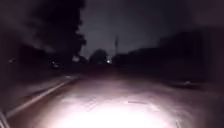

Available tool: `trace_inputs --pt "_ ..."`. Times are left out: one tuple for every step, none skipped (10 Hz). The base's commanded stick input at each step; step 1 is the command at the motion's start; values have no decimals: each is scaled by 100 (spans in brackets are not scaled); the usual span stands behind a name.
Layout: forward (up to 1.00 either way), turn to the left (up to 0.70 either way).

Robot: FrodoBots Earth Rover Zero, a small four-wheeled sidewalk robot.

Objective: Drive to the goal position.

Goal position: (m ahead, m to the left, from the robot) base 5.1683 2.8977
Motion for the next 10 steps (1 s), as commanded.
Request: trace_inputs --pt "70 0" --pt "70 0" --pt "70 0" --pt "70 0" --pt "70 0" --pt "70 0" --pt "70 0" --pt "70 0" --pt "70 0" --pt "70 0"
